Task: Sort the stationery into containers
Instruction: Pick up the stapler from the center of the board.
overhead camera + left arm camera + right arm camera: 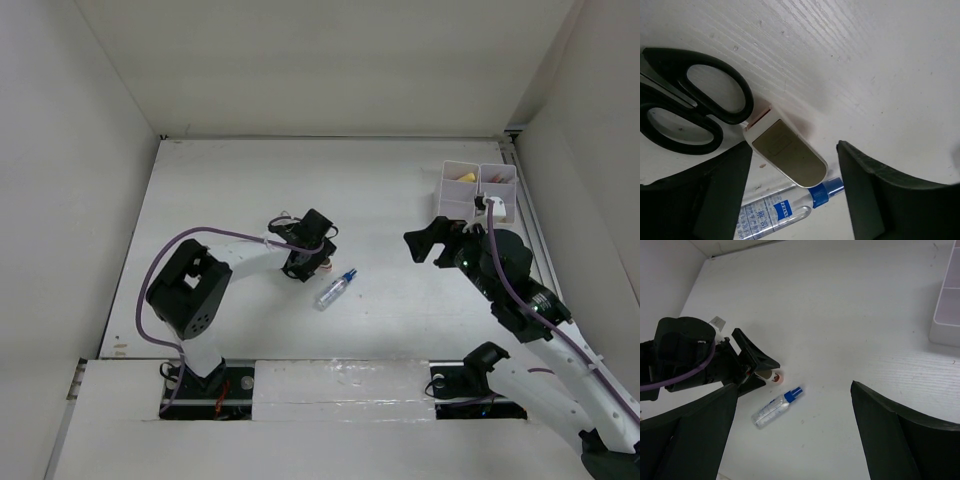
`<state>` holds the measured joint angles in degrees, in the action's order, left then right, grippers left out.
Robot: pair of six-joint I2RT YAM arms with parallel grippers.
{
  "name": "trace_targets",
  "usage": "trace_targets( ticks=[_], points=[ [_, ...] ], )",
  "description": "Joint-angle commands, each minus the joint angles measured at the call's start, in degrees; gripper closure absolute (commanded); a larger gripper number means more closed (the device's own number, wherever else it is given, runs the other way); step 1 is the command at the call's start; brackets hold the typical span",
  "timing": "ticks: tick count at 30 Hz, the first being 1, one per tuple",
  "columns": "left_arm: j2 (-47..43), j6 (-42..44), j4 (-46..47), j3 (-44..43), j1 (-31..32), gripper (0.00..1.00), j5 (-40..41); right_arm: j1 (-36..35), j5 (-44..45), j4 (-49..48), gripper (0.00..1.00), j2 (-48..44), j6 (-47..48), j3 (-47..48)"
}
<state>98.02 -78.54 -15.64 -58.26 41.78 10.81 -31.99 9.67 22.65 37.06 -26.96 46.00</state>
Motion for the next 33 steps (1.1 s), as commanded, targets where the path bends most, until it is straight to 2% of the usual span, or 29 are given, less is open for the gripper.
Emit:
trace_targets(
  ticks=[1, 2, 3, 4, 9, 11, 12, 16, 17, 21, 25, 29, 33],
  points=[
    [1.7, 0.0, -0.7, 0.6, -0.2, 0.38, -0.2, -0.5, 0.8, -2.2, 0.0, -0.6, 0.6, 0.6],
    [1.7, 0.0, -0.2, 0.6, -0.2, 0.43, -0.2, -0.5, 0.8, -2.2, 0.0, -0.6, 0.6, 0.6],
    [1.7, 0.0, -0.2, 0.6, -0.2, 0.57, -0.2, -0.5, 0.8, -2.2, 0.0, -0.6, 0.6, 0.6],
    [1.7, 0.0, -0.2, 0.6, -0.2, 0.63, -0.2, -0.5, 0.8, -2.2, 0.0, -0.6, 0.6, 0.6],
    [1.2, 0.7, -1.2, -0.7, -0.2, 0.83, -0.2, -0.5, 0.8, -2.2, 0.0, -0.6, 0.6, 0.6],
    [0.7, 1.5, -1.2, -1.2, -0.2, 0.97, -0.2, -0.5, 0.8, -2.2, 0.0, -0.6, 0.6, 0.6],
    [-0.2, 2.2, -1.2, -1.8, -0.2, 1.0, -0.2, -0.5, 0.8, -2.2, 0.0, -0.6, 0.6, 0.6],
    [-3.1, 9.9, 4.7, -3.6, 0.5, 1.0, -0.9, -0.5, -0.4, -3.2, 0.0, 0.6, 0.6, -0.6],
    [-3.1, 14.5, 7.3, -4.3, 1.1, 1.0, -1.4, -0.5, -1.0, -3.9, 0.0, 0.6, 0.6, -1.1],
    [-3.7, 28.2, 13.3, -8.0, 2.3, 1.0, -8.0, 0.0, -3.8, -5.5, 0.0, 1.8, -0.6, -2.2],
    [-5.5, 38.5, 19.2, -8.0, 2.3, 1.0, -16.3, 1.9, -5.5, -7.5, 0.0, 1.1, -2.9, -3.4],
    [-8.9, 47.0, 26.8, -4.3, 3.0, 1.0, -25.9, 3.2, -7.5, -8.7, 0.0, 0.6, -4.2, -3.4],
    [-13.5, 52.8, 31.5, -1.7, 5.6, 1.0, -30.0, 3.9, -8.6, -9.8, 0.0, 0.6, -6.2, -2.8]
  ],
)
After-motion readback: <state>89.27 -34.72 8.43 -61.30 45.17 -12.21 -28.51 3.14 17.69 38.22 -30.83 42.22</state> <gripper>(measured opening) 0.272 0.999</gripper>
